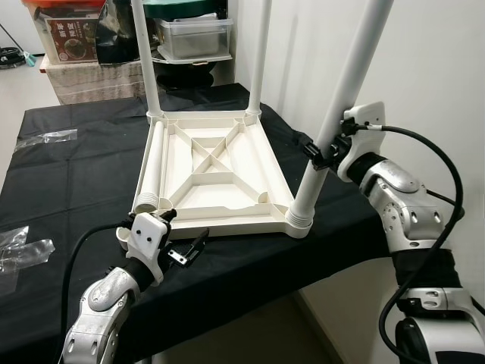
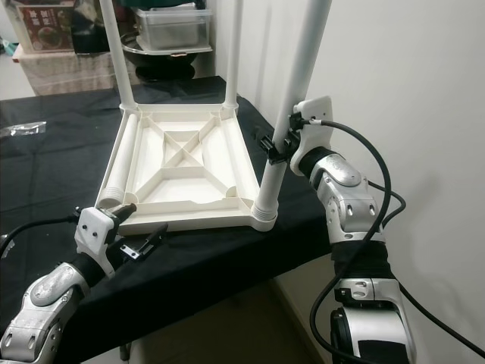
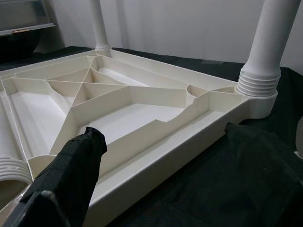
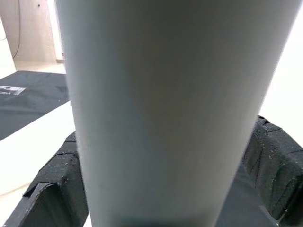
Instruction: Building children table
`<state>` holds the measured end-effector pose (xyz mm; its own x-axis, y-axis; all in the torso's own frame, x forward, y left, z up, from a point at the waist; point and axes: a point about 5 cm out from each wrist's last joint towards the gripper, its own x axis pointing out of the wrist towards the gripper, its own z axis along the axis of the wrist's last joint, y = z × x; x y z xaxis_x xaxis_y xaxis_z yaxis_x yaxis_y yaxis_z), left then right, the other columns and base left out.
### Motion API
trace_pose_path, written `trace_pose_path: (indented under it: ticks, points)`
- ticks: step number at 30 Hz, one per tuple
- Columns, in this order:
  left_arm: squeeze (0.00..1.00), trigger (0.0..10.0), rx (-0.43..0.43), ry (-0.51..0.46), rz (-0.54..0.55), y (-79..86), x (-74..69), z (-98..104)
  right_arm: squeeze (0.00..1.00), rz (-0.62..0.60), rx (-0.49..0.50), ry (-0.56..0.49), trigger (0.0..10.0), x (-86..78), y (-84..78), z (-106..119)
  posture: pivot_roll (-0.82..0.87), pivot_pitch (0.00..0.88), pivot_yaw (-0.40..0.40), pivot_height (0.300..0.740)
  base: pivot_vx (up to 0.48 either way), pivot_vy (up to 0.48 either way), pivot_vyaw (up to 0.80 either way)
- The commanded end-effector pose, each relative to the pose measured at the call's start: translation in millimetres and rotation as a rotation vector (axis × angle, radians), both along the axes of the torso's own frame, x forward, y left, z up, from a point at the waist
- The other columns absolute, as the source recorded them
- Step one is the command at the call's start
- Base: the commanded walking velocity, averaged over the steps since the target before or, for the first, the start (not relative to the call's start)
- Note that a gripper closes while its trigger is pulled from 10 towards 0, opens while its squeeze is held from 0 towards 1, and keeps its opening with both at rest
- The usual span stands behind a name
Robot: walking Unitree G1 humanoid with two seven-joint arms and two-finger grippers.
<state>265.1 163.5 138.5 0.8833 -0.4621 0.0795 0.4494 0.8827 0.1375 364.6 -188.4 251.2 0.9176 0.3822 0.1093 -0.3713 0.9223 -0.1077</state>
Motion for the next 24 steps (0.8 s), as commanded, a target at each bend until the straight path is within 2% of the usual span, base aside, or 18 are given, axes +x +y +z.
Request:
trace_pose_path:
  ticks: [1,9,14,15,16,17,18,24]
  points:
    - [0.0,10.0,0.013,0.02,-0.014,-1.4,-1.1,-4.1,0.0,0.007,-0.017,-0.019,4.8,1.7,-1.4,4.7,0.02,0.0,-0.06,0.74,0.0,0.0,0.0]
    - [0.0,10.0,0.013,0.02,-0.018,-2.3,-1.2,-4.1,0.0,0.024,-0.031,-0.012,4.2,4.2,-1.2,2.8,0.03,0.0,-0.063,0.74,0.0,0.0,0.0]
    - [0.0,10.0,0.013,0.022,-0.017,-1.6,-2.3,-4.9,0.0,0.034,-0.032,-0.011,4.3,4.6,-1.0,2.7,0.03,0.0,-0.066,0.74,0.0,0.0,0.0]
    - [0.0,10.0,0.013,0.023,-0.017,-1.7,-2.6,-5.1,0.0,0.036,-0.034,-0.011,3.8,4.9,-1.2,2.7,0.03,0.0,-0.067,0.74,0.0,0.0,0.0]
    - [0.0,10.0,0.012,0.023,-0.017,-1.8,-2.9,-5.3,0.0,0.04,-0.035,-0.011,0.9,5.3,-1.2,2.6,0.03,0.0,-0.067,0.74,0.0,0.0,0.0]
    - [0.0,10.0,0.013,0.023,-0.016,-1.8,-2.9,-5.3,0.0,0.041,-0.035,-0.011,0.3,5.5,-1.0,2.6,0.03,0.0,-0.067,0.74,0.0,0.0,0.0]
    - [0.0,10.0,0.013,0.023,-0.016,-1.8,-2.9,-5.3,0.0,0.042,-0.035,-0.011,0.0,5.5,-0.8,2.5,0.03,0.0,-0.067,0.74,0.0,0.0,0.0]
    - [0.0,10.0,0.009,0.028,-0.019,-2.6,-3.2,-6.2,0.0,0.049,-0.002,0.055,0.0,7.0,1.8,-6.3,0.03,0.0,-0.069,0.74,0.0,0.0,0.0]
